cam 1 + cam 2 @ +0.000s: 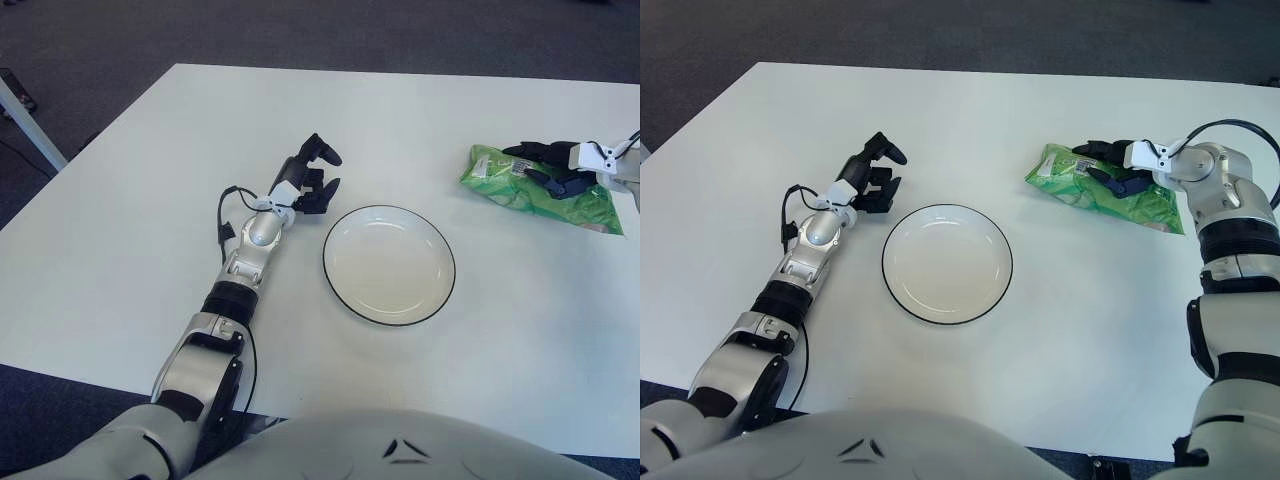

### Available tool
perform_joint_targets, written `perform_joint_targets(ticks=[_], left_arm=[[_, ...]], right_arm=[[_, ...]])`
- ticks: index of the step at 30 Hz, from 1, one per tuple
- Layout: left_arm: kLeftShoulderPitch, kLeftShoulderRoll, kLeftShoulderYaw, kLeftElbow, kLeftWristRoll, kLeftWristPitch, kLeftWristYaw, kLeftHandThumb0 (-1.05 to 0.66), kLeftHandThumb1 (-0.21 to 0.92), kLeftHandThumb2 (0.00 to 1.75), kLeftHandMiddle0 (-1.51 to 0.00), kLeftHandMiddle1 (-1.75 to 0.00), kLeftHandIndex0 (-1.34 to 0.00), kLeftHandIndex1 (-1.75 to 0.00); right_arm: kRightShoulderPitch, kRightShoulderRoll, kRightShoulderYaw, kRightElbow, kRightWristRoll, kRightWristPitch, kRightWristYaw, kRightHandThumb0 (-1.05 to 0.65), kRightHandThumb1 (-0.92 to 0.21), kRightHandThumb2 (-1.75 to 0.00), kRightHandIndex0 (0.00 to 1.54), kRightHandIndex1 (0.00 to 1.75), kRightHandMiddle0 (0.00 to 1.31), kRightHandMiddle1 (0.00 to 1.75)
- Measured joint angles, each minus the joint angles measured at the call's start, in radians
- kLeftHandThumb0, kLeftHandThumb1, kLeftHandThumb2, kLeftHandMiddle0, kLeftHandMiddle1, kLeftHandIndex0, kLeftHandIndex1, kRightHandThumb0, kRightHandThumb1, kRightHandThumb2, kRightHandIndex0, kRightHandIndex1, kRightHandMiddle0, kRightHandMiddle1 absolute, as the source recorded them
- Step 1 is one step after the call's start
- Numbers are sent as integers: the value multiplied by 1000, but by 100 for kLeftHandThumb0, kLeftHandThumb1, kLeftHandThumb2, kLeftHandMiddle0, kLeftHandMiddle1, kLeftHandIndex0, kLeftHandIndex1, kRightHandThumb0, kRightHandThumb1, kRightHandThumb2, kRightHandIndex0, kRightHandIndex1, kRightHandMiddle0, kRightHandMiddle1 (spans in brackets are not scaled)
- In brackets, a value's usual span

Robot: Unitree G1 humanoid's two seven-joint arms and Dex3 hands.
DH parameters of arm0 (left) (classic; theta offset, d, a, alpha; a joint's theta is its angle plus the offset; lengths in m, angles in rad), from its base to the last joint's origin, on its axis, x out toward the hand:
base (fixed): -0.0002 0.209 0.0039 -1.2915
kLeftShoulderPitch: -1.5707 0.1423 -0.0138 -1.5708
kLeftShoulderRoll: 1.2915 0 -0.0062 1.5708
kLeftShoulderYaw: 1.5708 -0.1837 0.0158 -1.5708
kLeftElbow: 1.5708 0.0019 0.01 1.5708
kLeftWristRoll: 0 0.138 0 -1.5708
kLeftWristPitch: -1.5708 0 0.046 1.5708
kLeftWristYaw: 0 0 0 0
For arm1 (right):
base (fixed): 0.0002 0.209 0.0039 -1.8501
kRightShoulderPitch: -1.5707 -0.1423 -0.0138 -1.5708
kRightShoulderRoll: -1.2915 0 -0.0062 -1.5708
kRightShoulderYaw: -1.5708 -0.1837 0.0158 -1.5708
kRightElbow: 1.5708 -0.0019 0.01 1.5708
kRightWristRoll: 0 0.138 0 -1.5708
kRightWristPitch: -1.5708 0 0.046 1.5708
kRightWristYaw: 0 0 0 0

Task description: Put the snack into the plate.

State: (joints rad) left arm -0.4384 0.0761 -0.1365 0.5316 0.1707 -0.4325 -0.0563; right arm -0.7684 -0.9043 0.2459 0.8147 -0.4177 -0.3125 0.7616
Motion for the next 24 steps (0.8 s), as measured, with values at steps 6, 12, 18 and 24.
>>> perform_joint_targets(ticks=[6,12,18,24], left_arm=[[0,1,-2,0,2,0,0,-38,66,87,-116,-175,-35,-175],[0,4,-3,-1,5,-1,0,-38,66,88,-116,-175,-35,-175],[-1,4,-7,-1,23,-5,10,-38,65,89,-116,-175,-35,-175],[-1,4,-10,-1,35,-5,17,-38,65,89,-116,-175,-35,-175]], right_arm=[[8,-11,28,-15,-45,-20,-50,-103,-92,-109,0,0,0,0],[28,-21,53,-38,-103,-41,-132,-102,-92,-106,0,0,1,0],[61,-25,60,-49,-162,-37,-267,-96,-92,-95,0,0,0,39],[84,-26,62,-43,-209,-25,-391,-88,-92,-82,5,3,0,86]])
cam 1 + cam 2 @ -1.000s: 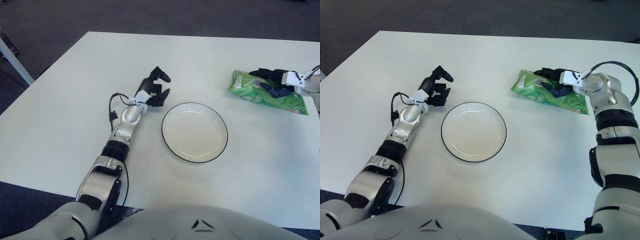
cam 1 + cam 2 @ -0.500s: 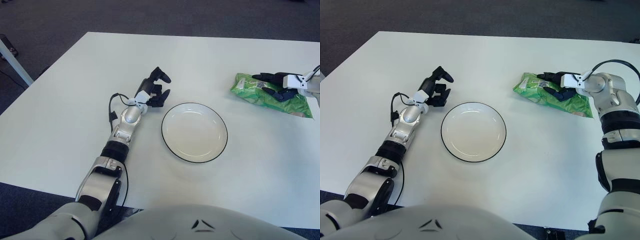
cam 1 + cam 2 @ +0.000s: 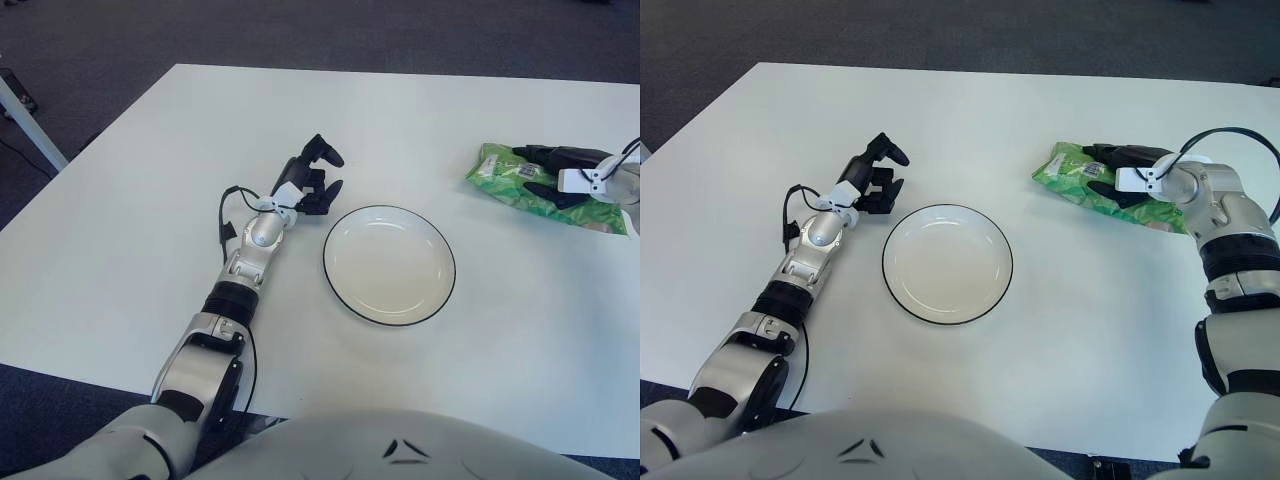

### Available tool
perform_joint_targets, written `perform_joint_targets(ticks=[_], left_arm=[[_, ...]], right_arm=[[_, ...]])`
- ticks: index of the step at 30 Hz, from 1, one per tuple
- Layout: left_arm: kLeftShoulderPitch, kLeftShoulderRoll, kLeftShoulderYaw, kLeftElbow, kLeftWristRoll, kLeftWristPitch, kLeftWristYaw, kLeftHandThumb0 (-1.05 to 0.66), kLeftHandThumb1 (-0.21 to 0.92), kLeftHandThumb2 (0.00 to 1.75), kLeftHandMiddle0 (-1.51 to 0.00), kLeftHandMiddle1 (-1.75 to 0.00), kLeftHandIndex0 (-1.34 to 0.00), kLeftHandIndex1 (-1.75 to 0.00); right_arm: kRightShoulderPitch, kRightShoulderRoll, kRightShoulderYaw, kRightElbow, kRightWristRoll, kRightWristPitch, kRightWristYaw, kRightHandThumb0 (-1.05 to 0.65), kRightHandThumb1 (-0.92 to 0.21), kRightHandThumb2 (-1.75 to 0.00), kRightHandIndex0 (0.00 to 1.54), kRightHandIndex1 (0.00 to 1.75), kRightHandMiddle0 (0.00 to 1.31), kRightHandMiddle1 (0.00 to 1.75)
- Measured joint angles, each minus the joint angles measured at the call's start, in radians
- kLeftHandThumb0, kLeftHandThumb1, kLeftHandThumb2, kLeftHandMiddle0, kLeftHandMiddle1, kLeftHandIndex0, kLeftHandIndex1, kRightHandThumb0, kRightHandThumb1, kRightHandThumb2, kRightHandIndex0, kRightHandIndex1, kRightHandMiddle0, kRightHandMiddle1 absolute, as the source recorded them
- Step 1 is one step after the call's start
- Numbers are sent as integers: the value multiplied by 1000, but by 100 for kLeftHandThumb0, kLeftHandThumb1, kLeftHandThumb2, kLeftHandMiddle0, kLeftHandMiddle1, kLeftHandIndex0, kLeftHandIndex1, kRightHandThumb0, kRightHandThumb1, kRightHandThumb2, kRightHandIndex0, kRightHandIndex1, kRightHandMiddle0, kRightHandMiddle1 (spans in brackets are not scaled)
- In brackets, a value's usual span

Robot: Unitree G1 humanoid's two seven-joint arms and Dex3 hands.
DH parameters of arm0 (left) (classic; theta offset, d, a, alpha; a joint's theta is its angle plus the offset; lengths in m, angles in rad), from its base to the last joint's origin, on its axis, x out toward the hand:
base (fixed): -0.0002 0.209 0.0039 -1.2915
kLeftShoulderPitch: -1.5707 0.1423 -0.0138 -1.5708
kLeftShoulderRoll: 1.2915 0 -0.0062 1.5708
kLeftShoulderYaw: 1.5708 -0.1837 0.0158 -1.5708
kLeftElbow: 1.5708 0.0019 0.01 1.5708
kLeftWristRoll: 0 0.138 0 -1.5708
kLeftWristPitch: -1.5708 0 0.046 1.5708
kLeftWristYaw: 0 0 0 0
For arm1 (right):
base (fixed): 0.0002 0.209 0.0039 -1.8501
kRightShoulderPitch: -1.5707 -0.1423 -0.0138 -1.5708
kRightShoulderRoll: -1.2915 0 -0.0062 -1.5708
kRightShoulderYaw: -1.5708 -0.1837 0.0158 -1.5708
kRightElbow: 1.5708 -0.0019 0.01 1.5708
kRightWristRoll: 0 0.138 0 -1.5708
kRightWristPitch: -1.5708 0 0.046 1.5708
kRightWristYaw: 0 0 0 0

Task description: Put the snack into the plate.

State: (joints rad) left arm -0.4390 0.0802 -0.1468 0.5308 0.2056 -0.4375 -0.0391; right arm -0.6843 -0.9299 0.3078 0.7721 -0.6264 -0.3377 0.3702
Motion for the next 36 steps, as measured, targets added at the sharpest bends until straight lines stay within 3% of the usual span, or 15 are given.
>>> perform_joint_targets(ticks=[2,5,7,9,10,12,16,21,26,36], left_arm=[[0,0,-1,-1,0,0,0,-38,65,89,-116,-175,-35,-175],[1,0,-1,-3,0,0,0,-38,65,89,-116,-175,-35,-175],[1,0,-1,-5,0,0,0,-38,65,89,-116,-175,-35,-175],[2,1,-2,-6,0,1,0,-38,65,89,-116,-175,-35,-175],[2,1,-2,-7,1,1,0,-38,65,89,-116,-175,-35,-175],[2,1,-2,-7,3,1,0,-38,65,89,-116,-175,-35,-175],[2,1,-5,-8,5,1,1,-38,65,89,-116,-175,-35,-175],[3,1,-5,-8,6,0,1,-38,65,89,-116,-175,-35,-175],[4,1,-5,-9,6,0,5,-39,64,90,-117,-175,-36,-175],[4,1,-5,-10,7,-1,16,-39,64,91,-117,-175,-36,-175]], right_arm=[[1,0,4,16,-22,-6,-56,-84,-92,-74,9,6,0,107],[2,0,10,48,-40,-21,-141,-74,-89,-61,4,48,6,133],[3,0,14,64,-57,-31,-193,-64,-80,-68,2,83,16,146],[6,-1,19,78,-72,-43,-256,-50,-66,-86,1,133,32,162],[8,-1,21,80,-79,-46,-286,-47,-60,-93,0,148,37,166],[14,-1,24,82,-95,-48,-340,-45,-54,-103,0,161,42,170],[26,-1,24,82,-106,-33,-433,-9,-22,-136,53,152,65,174],[40,3,18,81,-110,0,-543,-1,-8,-148,78,142,72,174],[43,20,-4,82,-97,43,-604,0,-5,-152,85,142,70,175],[79,43,-63,5,-43,143,-564,0,-9,-150,86,148,59,175]])
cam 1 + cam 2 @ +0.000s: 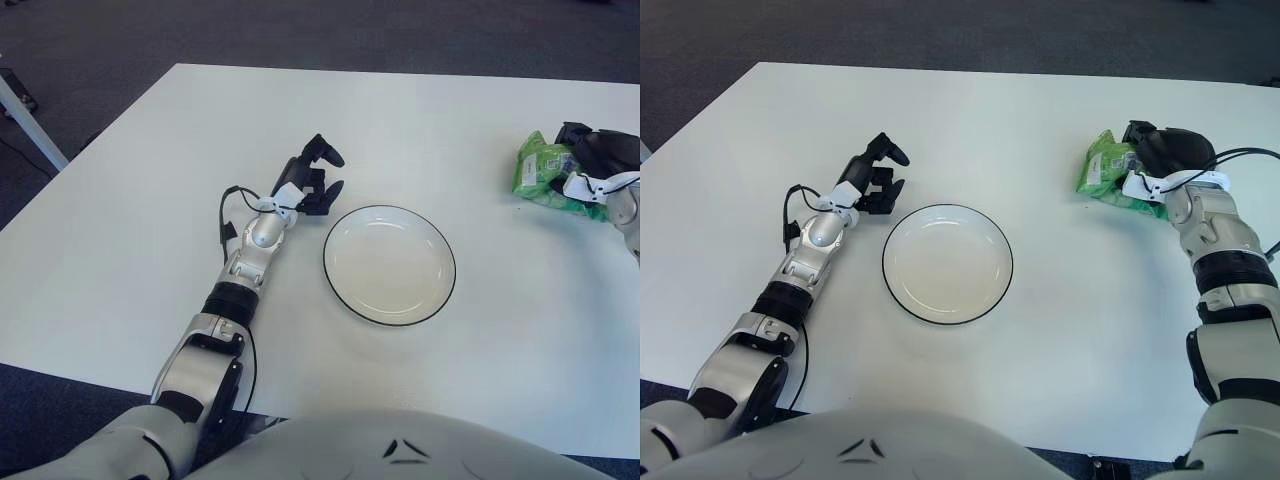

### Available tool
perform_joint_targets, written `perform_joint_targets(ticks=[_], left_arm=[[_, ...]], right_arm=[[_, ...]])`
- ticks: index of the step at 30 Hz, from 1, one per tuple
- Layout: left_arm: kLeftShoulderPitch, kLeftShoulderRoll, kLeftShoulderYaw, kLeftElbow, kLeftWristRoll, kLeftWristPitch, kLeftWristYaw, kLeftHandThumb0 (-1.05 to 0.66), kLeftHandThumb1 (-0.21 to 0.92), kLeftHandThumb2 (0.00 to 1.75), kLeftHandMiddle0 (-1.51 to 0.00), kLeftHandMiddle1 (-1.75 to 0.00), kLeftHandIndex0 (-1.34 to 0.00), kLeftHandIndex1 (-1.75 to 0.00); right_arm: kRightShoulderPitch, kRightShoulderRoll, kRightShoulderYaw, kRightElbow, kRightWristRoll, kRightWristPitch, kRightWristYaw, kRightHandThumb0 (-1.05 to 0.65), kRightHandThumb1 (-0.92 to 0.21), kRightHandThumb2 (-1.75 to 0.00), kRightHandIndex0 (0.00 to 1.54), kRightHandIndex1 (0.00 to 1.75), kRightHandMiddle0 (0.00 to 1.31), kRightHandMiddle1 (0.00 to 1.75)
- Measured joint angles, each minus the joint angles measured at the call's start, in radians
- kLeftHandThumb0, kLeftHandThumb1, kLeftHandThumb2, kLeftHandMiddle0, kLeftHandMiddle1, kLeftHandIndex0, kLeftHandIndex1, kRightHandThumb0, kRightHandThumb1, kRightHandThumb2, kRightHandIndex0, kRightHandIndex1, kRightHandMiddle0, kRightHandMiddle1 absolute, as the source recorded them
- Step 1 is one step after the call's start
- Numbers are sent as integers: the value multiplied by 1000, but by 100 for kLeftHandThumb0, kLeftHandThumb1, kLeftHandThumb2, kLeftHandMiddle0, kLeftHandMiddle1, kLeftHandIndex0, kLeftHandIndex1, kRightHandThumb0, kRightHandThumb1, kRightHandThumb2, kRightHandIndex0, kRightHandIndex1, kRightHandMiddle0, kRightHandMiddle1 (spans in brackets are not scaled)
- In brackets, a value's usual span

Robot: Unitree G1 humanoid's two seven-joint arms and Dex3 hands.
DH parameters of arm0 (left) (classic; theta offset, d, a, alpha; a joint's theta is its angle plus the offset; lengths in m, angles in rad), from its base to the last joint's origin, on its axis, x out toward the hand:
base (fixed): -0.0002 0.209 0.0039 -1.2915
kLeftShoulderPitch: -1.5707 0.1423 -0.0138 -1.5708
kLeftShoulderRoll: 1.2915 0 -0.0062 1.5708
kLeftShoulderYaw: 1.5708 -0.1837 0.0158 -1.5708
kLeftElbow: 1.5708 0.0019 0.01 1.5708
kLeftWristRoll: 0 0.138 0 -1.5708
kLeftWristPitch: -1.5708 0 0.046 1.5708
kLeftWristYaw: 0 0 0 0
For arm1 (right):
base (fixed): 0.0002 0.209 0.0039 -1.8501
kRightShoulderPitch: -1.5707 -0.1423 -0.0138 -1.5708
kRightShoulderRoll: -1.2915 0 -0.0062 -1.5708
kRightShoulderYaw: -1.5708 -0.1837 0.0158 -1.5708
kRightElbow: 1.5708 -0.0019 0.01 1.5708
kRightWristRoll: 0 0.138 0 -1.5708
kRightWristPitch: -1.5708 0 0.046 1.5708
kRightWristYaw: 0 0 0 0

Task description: Put the snack into the plate.

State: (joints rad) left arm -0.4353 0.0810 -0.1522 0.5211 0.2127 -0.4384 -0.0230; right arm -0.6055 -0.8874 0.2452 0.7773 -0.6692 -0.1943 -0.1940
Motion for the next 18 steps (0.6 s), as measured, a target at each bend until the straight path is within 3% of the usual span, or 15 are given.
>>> perform_joint_targets(ticks=[12,18], left_arm=[[-2,0,-1,5,0,-4,3,-39,64,91,-117,-175,-36,-175],[-5,0,-2,7,0,-7,4,-39,63,92,-117,-175,-37,-175]], right_arm=[[50,3,-69,-201,34,106,101,0,-9,-153,83,159,57,175],[87,19,-138,-324,94,167,152,0,-6,-158,84,162,59,175]])
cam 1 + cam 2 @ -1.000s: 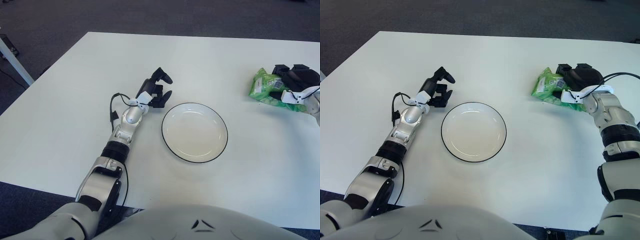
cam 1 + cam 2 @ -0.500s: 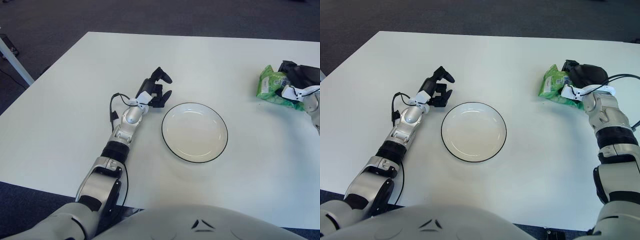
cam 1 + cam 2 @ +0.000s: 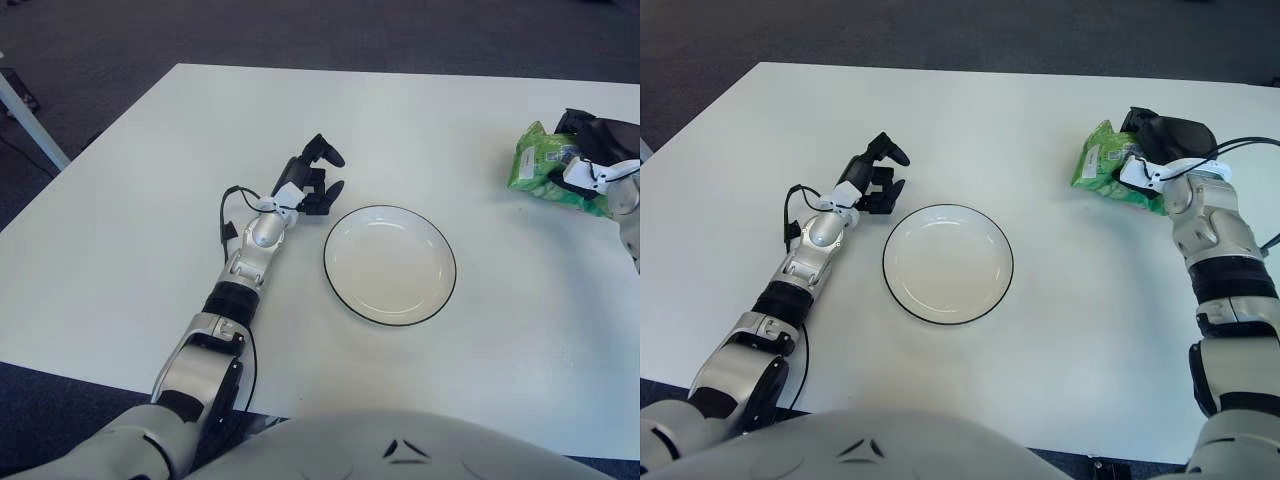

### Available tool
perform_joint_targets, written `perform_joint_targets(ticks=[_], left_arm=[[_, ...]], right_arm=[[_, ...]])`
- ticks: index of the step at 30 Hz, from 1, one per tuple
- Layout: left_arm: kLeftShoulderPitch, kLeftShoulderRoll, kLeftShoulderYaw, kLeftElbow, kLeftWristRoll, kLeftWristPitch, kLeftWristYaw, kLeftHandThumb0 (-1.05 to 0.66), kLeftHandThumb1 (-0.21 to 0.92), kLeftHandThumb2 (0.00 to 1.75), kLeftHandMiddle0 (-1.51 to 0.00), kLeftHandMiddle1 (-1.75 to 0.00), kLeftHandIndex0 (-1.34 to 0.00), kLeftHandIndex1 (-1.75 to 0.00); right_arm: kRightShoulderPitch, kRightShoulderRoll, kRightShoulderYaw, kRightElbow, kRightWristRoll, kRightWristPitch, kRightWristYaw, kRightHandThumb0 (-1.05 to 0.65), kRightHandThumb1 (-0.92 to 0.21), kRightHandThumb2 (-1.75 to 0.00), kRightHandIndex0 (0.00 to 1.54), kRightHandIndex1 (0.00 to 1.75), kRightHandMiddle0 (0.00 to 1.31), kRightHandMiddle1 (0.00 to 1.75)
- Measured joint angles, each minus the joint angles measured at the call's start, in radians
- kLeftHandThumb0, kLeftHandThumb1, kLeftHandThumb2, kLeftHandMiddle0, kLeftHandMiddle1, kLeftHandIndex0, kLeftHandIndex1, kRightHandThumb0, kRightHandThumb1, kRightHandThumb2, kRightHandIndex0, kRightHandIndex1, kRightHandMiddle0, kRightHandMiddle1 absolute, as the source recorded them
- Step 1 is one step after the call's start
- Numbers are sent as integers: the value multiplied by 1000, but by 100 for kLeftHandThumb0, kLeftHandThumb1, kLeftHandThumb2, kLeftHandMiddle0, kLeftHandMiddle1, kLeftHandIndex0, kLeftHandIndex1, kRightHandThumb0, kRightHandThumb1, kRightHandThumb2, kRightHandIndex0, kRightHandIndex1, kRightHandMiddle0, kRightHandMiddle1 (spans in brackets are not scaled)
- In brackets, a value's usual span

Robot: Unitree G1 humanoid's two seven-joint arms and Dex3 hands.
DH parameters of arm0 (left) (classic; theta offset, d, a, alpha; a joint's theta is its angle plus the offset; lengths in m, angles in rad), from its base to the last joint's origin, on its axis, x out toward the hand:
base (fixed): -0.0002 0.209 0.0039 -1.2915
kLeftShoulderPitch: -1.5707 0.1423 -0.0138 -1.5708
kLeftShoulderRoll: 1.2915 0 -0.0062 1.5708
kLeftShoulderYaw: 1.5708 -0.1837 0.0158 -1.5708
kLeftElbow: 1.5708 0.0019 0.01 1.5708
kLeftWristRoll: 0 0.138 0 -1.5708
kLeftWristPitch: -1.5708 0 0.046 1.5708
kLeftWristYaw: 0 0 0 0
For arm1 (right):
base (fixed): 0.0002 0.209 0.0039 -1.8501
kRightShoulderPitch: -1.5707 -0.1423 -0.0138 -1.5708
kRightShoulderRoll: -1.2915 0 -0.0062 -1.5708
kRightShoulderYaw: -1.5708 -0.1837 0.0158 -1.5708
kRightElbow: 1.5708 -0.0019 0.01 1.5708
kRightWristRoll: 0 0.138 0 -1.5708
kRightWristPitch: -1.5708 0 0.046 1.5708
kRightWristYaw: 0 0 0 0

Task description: Put the snack into the plate.

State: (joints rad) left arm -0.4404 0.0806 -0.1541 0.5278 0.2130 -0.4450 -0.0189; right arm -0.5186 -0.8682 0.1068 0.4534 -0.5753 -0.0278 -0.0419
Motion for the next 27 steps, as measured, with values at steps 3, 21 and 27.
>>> perform_joint_targets(ticks=[3,21,27], left_arm=[[-4,1,0,-1,0,1,0,-39,63,92,-117,-175,-37,-175],[-3,6,-12,-4,54,51,41,-39,61,94,-117,-175,-38,-175],[-3,7,-11,-12,65,68,61,-39,60,96,-118,-175,-39,-175]], right_arm=[[20,11,-28,-106,10,58,32,0,-4,-160,85,163,60,175],[46,115,-86,-526,34,87,75,0,6,-173,90,169,67,175],[46,128,-78,-583,16,62,91,0,9,-174,94,166,69,175]])
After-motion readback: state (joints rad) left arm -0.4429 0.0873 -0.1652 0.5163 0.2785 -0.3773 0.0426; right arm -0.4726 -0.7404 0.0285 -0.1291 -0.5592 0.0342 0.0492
